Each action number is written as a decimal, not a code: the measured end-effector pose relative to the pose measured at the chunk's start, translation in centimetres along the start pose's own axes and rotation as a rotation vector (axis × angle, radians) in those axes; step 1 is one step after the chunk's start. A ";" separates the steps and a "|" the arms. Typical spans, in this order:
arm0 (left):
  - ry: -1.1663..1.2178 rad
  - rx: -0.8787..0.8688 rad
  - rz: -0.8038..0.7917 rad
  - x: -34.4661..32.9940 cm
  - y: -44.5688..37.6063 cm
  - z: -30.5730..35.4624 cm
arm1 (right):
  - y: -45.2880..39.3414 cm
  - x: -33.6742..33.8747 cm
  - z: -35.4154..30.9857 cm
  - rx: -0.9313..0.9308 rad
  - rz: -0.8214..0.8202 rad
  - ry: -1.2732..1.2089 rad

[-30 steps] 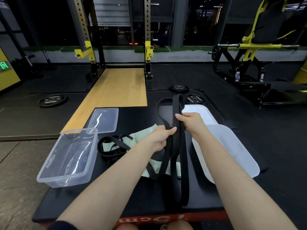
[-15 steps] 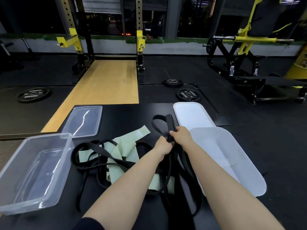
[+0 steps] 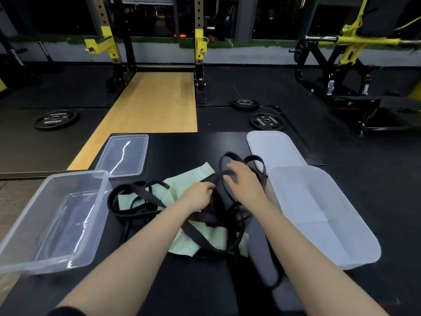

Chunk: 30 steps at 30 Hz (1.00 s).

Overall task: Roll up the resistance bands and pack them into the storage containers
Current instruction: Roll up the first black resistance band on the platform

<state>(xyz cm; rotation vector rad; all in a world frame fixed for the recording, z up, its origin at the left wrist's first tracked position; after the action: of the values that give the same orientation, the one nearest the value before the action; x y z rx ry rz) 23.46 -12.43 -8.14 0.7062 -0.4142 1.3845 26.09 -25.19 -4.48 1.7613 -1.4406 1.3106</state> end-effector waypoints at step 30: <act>-0.799 -0.332 0.172 8.7 10.1 -4.4 | 7.3 -4.2 -5.3 0.089 -0.318 0.035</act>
<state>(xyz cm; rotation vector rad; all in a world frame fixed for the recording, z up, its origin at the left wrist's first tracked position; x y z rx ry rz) 14.43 -2.73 -3.57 0.9421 -1.3275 1.1020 17.46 -21.14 -7.40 1.9204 -1.0438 1.2430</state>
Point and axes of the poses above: each hand's wrist, its own y-axis away from the middle knuckle, its own x-axis out of the back of the hand, z = x × y, the point moved 6 cm from there along -y, towards the middle knuckle, and after that the axes turned 14 degrees about y, right-handed, at the moved point
